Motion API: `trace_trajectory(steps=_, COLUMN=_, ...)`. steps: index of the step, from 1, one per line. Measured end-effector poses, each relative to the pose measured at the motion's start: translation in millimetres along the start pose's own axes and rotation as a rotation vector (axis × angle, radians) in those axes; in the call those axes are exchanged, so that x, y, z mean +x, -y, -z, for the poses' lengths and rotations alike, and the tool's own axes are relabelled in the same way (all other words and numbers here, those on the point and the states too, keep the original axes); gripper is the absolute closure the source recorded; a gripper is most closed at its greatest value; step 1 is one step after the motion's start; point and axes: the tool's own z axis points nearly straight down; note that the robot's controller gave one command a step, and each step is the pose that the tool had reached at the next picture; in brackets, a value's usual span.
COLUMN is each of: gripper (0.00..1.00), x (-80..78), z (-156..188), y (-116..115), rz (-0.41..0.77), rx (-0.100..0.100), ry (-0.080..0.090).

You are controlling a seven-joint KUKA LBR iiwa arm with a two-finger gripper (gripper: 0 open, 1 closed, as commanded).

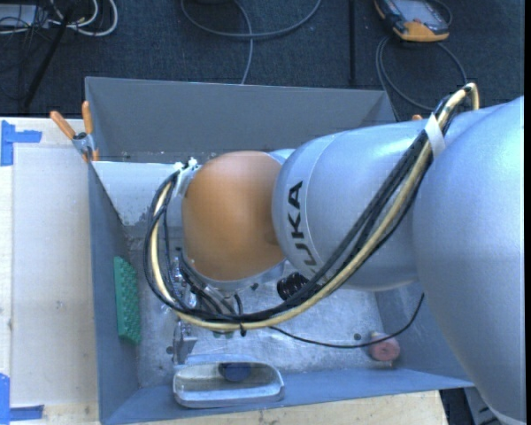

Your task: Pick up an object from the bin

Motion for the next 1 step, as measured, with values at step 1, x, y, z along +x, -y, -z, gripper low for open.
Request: trace_trajectory(steps=1, gripper=0.00, x=4.7, z=-29.9, y=28.6, rz=0.042, rx=-0.010, ry=0.023)
